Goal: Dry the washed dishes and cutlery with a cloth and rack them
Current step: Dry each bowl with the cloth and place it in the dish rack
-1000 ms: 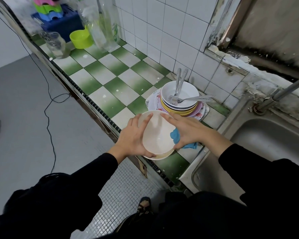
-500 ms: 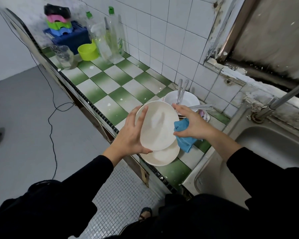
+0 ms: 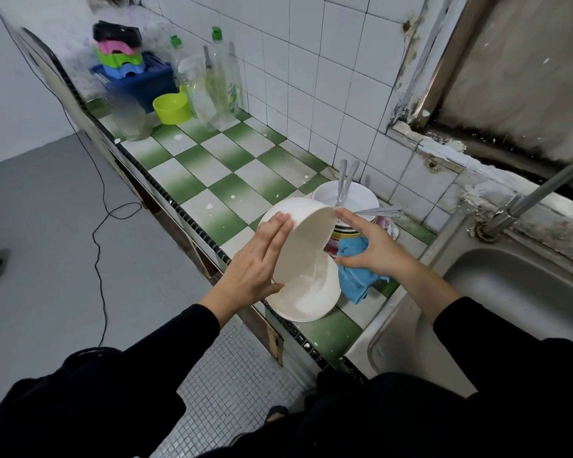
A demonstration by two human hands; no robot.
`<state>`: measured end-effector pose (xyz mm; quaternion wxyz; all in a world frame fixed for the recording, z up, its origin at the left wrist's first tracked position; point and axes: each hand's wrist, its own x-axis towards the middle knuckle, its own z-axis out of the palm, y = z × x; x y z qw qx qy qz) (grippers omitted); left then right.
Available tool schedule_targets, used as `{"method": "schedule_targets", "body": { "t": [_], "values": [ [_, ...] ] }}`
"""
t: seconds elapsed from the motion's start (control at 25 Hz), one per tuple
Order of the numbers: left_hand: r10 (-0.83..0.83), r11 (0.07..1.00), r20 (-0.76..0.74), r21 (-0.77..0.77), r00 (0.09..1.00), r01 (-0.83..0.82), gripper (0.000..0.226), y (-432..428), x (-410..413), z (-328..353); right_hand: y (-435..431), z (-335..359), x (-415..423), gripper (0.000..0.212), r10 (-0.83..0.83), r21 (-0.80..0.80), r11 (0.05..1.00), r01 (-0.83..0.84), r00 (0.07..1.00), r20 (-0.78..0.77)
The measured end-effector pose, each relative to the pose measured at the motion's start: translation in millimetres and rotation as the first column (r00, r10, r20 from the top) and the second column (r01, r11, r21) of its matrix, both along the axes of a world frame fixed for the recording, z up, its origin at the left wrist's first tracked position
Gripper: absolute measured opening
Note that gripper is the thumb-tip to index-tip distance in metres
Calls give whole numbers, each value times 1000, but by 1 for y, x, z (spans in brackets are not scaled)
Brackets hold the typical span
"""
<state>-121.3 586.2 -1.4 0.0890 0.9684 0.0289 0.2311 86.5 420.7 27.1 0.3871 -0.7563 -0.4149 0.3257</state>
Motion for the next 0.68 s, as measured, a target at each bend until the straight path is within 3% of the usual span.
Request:
{"method": "schedule_targets", "body": {
  "t": [0.32, 0.48, 0.68],
  "values": [
    [-12, 977, 13, 211, 1000, 9, 138, 4, 10, 19, -13, 10, -4, 95, -13, 86, 996, 21, 996, -92],
    [-94, 991, 61, 103, 994, 87, 119, 0, 13, 31, -16, 21, -9, 96, -20, 147, 988, 38, 992, -124],
    [-91, 995, 204, -24, 975, 98, 74, -13, 17, 52, -17, 34, -13, 98, -39, 177, 982, 60, 992, -122]
  ]
}}
